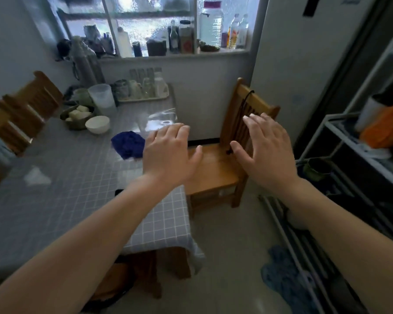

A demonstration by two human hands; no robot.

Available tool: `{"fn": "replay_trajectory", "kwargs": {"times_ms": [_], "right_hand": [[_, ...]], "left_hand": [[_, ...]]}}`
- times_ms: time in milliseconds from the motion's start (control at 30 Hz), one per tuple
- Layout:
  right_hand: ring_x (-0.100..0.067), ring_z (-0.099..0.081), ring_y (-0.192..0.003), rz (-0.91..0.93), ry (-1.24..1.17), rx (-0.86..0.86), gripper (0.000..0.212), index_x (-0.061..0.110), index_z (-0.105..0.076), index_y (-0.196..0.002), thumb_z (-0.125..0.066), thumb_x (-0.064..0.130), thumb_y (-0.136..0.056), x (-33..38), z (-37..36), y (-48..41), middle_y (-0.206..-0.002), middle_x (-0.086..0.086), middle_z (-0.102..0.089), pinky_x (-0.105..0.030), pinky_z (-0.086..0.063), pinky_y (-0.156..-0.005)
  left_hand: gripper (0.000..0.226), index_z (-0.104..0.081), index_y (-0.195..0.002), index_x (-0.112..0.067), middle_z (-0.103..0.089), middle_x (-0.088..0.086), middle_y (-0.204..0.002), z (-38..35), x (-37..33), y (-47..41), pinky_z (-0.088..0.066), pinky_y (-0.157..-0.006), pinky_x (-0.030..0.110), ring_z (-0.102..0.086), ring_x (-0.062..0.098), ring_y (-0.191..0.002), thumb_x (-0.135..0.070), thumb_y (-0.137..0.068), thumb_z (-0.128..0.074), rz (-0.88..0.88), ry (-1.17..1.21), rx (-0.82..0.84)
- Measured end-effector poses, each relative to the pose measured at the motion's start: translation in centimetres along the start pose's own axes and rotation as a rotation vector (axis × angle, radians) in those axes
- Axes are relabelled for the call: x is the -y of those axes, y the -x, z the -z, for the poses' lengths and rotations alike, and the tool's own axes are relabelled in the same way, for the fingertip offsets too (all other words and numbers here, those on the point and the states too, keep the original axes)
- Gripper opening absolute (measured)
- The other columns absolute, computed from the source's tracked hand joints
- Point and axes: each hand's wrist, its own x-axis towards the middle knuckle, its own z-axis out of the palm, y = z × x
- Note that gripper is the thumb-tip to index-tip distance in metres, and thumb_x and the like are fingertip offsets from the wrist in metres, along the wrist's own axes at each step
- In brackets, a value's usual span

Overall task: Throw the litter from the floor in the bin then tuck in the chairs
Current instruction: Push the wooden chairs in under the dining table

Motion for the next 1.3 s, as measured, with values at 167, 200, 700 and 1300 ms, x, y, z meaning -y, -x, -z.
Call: {"fn": "replay_trajectory", "kwargs": {"times_ms": [167,200,700,1300], "right_hand": [[-0.027,-0.028,-0.142,-0.059,-0.008,-0.021,0.066,0.011,-0.038,-0.141,-0.038,0.053,-0.090,-6.2,0.7,-0.8,-0.148,-0.011,-0.042,-0.045,-0.020,-0.117],[-0.027,-0.028,-0.141,-0.066,-0.004,-0.022,0.066,0.011,-0.038,-0.141,-0.039,0.053,-0.090,-7.2,0.6,-1.1,-0.148,-0.011,-0.042,-0.045,-0.021,-0.117],[-0.022,-0.023,-0.144,-0.025,0.030,0.022,0.064,0.015,-0.035,-0.143,-0.039,0.054,-0.093,-19.7,-6.8,-17.7,-0.150,-0.007,-0.039,-0.040,-0.015,-0.118],[-0.023,-0.024,-0.143,0.184,-0.139,0.120,0.063,0.015,-0.036,-0.143,-0.042,0.051,-0.092,-34.4,-17.2,-37.7,-0.149,-0.006,-0.040,-0.040,-0.016,-0.117]], "left_hand": [[0.056,-0.050,-0.133,-0.018,-0.053,0.005,-0.138,-2.3,-5.1,-3.3,-0.030,-0.108,0.042,-0.045,0.025,-0.129,-0.053,-0.090,-0.045,-0.027,-0.006,0.010],[0.056,-0.051,-0.132,-0.018,-0.054,0.006,-0.137,-2.9,-5.9,-4.1,-0.030,-0.108,0.042,-0.046,0.026,-0.128,-0.053,-0.090,-0.045,-0.031,0.002,0.010],[0.055,-0.059,-0.121,-0.016,-0.064,0.005,-0.124,-13.6,-11.5,-25.4,-0.037,-0.104,0.046,-0.055,0.027,-0.118,-0.055,-0.085,-0.042,-0.060,0.082,-0.073],[0.053,-0.062,-0.117,-0.015,-0.066,0.006,-0.121,-25.1,-17.0,-43.3,-0.039,-0.102,0.047,-0.058,0.027,-0.115,-0.054,-0.085,-0.046,0.175,-0.043,-0.058]]}}
